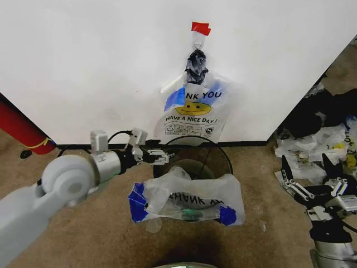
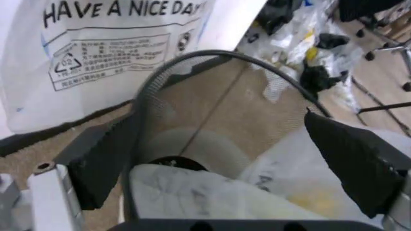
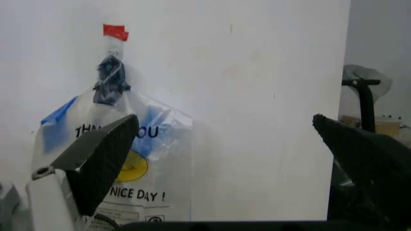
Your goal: Pick up the garbage bag from the wall and place it over the trash bin.
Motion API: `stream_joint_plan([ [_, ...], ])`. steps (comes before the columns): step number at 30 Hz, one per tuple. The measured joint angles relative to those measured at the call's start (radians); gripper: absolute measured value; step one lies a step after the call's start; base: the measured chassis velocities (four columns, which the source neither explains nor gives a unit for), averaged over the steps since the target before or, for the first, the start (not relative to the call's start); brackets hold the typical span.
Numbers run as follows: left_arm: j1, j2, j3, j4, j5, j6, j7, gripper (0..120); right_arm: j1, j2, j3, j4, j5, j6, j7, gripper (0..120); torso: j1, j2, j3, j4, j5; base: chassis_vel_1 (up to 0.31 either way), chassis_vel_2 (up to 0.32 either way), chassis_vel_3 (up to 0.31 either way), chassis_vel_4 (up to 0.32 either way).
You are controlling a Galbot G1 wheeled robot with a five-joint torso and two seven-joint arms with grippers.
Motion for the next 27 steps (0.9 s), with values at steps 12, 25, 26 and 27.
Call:
stream_joint_plan([
  [12,-0.214,-0.114,0.194,0.186,0.083,0.03,0.027,100,-0.005,0.018,0.006,0.021,-0.011,-0.009,-0.011,100,0.0,0.0,0.0,-0.0003,0.0002,0.0,0.0,0.0,0.0],
  [25,-0.269,-0.15,0.286,0.274,0.141,0.028,0.056,100,-0.011,0.029,0.013,0.039,0.003,-0.016,-0.018,100,0.0,0.0,0.0,-0.0002,0.0001,0.0,0.0,0.0,0.0],
  [26,-0.269,-0.162,0.301,0.294,0.143,0.022,0.059,87,-0.012,0.036,0.013,0.037,0.002,-0.01,-0.022,100,0.0,0.0,0.0,-0.0003,0.0002,0.0,0.0,0.0,0.0],
  [27,-0.269,-0.163,0.303,0.298,0.144,0.022,0.059,84,-0.013,0.038,0.012,0.037,0.002,-0.01,-0.023,100,0.0,0.0,0.0,-0.0001,0.0002,0.0,0.0,0.0,0.0],
])
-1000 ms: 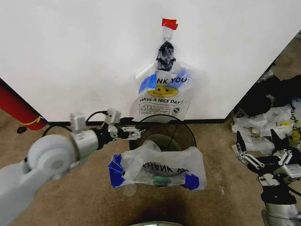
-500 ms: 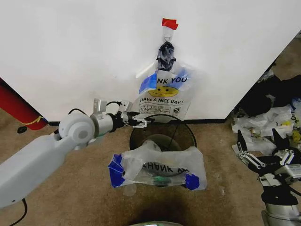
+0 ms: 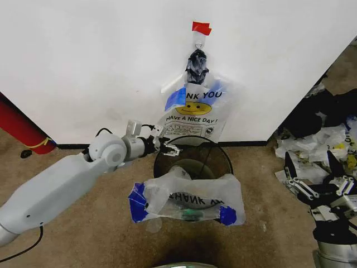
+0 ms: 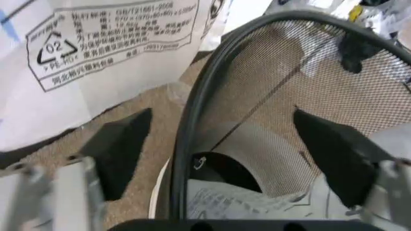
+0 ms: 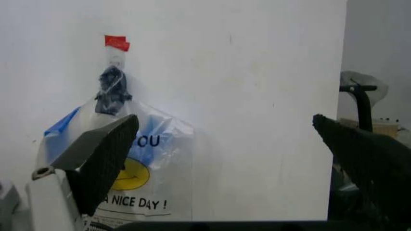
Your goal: Pick up the garbage bag from the wall and place it over the trash bin.
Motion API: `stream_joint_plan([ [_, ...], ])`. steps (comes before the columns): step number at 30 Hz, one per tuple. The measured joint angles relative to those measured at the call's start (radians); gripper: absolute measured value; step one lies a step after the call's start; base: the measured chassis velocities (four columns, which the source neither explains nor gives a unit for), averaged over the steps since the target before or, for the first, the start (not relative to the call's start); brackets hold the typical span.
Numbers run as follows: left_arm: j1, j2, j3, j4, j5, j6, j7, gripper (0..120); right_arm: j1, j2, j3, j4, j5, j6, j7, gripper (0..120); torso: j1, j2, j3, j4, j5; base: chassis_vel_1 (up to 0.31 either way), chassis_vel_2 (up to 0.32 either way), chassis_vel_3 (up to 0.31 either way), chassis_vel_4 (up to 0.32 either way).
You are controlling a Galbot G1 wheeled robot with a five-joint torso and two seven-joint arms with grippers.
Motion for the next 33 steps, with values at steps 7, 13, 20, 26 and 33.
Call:
stream_joint_plan([
  [7,0.001,-0.009,0.002,0.009,-0.004,0.006,-0.01,56,-0.003,0.015,-0.011,-0.013,-0.011,0.012,-0.011,100,0.0,0.0,0.0,-0.0001,0.0,0.0,0.0,0.0,0.0],
  [13,0.003,-0.013,0.001,0.011,-0.005,0.016,-0.022,36,-0.003,0.03,-0.019,-0.014,-0.014,0.015,-0.023,100,0.0,0.0,0.0,0.0,-0.0001,0.0,0.0,0.0,0.0],
  [20,0.007,-0.012,-0.001,0.009,-0.016,0.0,-0.043,10,-0.005,0.028,-0.017,-0.014,-0.01,0.016,-0.024,100,0.0,0.0,0.0,0.0,-0.0001,0.0,0.0,0.0,0.0],
  [26,0.012,-0.007,-0.006,-0.014,-0.046,-0.008,-0.067,3,-0.005,0.026,-0.016,-0.02,-0.009,0.017,-0.024,100,0.0,0.0,0.0,0.0,-0.0001,0.0,0.0,0.0,0.0],
  [33,0.038,0.004,-0.028,-0.08,-0.076,-0.01,-0.12,3,-0.002,0.02,-0.019,-0.026,-0.008,0.017,-0.024,100,0.0,0.0,0.0,-0.0002,0.0,0.0,0.0,0.0,0.0],
])
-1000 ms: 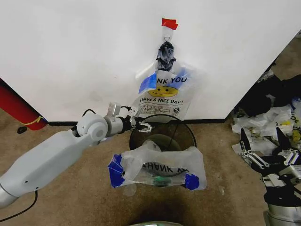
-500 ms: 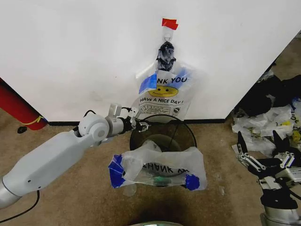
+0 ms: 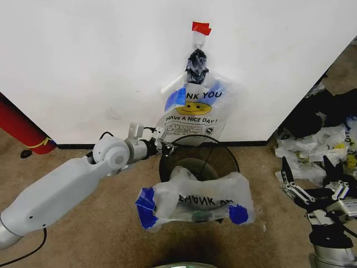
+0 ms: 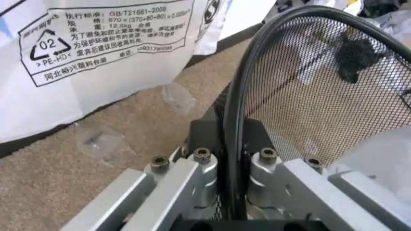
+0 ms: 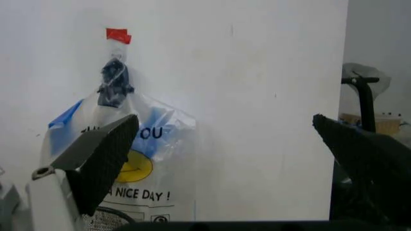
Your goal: Pick up the garbage bag from the wall and place it over the trash bin.
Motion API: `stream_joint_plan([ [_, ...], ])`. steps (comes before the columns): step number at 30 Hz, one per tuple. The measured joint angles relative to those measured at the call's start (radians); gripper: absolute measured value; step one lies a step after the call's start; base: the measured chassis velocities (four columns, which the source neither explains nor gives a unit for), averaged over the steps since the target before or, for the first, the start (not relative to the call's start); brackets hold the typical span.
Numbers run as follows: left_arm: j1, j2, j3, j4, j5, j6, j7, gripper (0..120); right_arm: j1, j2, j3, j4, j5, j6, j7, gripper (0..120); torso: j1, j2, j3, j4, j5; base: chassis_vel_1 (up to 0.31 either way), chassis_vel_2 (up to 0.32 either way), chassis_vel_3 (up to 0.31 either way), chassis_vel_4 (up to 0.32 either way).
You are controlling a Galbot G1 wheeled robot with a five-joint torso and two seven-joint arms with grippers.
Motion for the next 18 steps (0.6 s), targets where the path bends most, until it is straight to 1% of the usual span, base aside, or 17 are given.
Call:
stream_joint_plan([
  [3,0.018,0.004,-0.022,-0.026,-0.022,-0.001,-0.044,3,0.002,-0.003,-0.001,0.0,0.0,-0.003,0.0,100,0.0,0.0,0.0,0.0,0.0,0.0,0.0,0.0,0.0],
  [5,0.042,0.006,-0.053,-0.054,-0.058,-0.005,-0.124,3,0.002,-0.006,-0.001,0.001,0.001,-0.005,0.0,100,0.0,0.0,0.0,0.0,0.0,0.0,0.0,0.0,0.0],
  [8,0.096,0.007,-0.115,-0.1,-0.13,-0.013,-0.285,3,0.002,-0.008,-0.003,0.0,0.002,-0.006,0.0,100,0.0,0.0,0.0,0.0002,-0.0001,0.0,0.0,0.0,0.0],
  [9,0.111,0.009,-0.13,-0.114,-0.143,-0.019,-0.314,3,0.002,-0.009,-0.004,-0.001,0.002,-0.007,0.0,100,0.0,0.0,0.0,0.0,-0.0002,0.0,0.0,0.0,0.0],
  [10,0.111,0.009,-0.13,-0.114,-0.143,-0.019,-0.314,3,0.002,-0.009,-0.004,-0.001,0.002,-0.007,0.0,100,0.0,0.0,0.0,0.0,-0.0002,0.0,0.0,0.0,0.0],
  [12,0.153,0.022,-0.164,-0.153,-0.166,-0.035,-0.388,3,0.004,-0.012,-0.006,-0.003,0.002,-0.011,0.0,100,0.0,0.0,0.0,0.0001,0.0,0.0,0.0,0.0,0.0],
  [15,0.214,0.04,-0.212,-0.208,-0.182,-0.067,-0.463,3,0.008,-0.017,-0.008,-0.004,0.002,-0.018,0.0,100,0.0,0.0,0.0,0.0001,-0.0001,0.0,0.0,0.0,0.0],
  [16,0.214,0.04,-0.212,-0.208,-0.182,-0.067,-0.463,3,0.008,-0.017,-0.008,-0.004,0.002,-0.018,0.0,100,0.0,0.0,0.0,0.0001,-0.0001,0.0,0.0,0.0,0.0],
  [18,0.266,0.051,-0.255,-0.254,-0.204,-0.091,-0.515,3,0.01,-0.02,-0.008,-0.004,0.002,-0.023,0.0,100,0.0,0.0,0.0,0.0001,-0.0001,0.0,0.0,0.0,0.0],
])
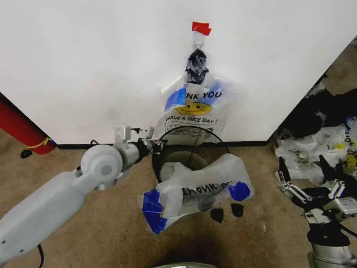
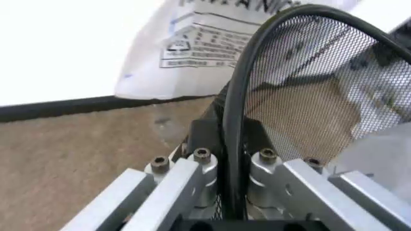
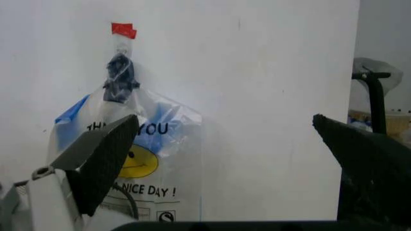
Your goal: Pick up the garbage bag from the wall and place it over the trash bin.
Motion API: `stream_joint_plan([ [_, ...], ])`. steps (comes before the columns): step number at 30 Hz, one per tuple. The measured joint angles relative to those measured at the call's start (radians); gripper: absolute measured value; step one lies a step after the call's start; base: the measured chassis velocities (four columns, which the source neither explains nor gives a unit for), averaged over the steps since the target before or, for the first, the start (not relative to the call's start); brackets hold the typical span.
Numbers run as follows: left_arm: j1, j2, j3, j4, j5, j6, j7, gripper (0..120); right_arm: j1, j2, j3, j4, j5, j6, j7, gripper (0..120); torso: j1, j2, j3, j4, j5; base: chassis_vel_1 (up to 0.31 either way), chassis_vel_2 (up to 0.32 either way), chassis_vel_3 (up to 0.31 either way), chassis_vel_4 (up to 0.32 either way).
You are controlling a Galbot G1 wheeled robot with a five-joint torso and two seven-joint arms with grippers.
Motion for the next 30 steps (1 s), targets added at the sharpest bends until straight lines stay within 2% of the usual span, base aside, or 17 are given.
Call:
stream_joint_plan([
  [4,0.105,0.013,-0.058,-0.084,-0.005,-0.055,-0.067,3,0.004,-0.003,-0.004,-0.003,-0.001,-0.006,0.0,100,0.0,0.0,0.0,0.0,-0.0002,0.0,0.0,0.0,0.0],
  [9,0.203,0.014,-0.121,-0.15,0.021,-0.074,-0.103,3,0.006,-0.003,-0.005,-0.003,-0.003,-0.01,0.0,100,0.0,0.0,0.0,0.0,0.0,0.0,0.0,0.0,0.0],
  [12,0.289,-0.002,-0.162,-0.182,0.094,-0.102,-0.126,3,0.003,-0.001,-0.003,-0.002,-0.004,-0.01,0.0,100,0.0,0.0,0.0,-0.0001,-0.0001,0.0,0.0,0.0,0.0],
  [16,0.345,-0.022,-0.174,-0.208,0.139,-0.112,-0.132,3,0.0,0.003,-0.001,-0.001,-0.004,-0.007,0.0,100,0.0,0.0,0.0,0.0001,0.0,0.0,0.0,0.0,0.0],
  [22,0.365,-0.065,-0.17,-0.237,0.132,-0.165,-0.189,3,-0.003,0.014,0.0,0.002,-0.01,-0.002,-0.002,100,0.0,0.0,0.0,-0.0002,0.0003,0.0,0.0,0.0,0.0],
  [30,0.376,-0.138,-0.15,-0.21,0.13,-0.218,-0.24,3,-0.009,0.02,-0.005,0.015,-0.026,-0.001,-0.005,100,0.0,0.0,0.0,-0.0002,0.0001,0.0,0.0,0.0,0.0],
])
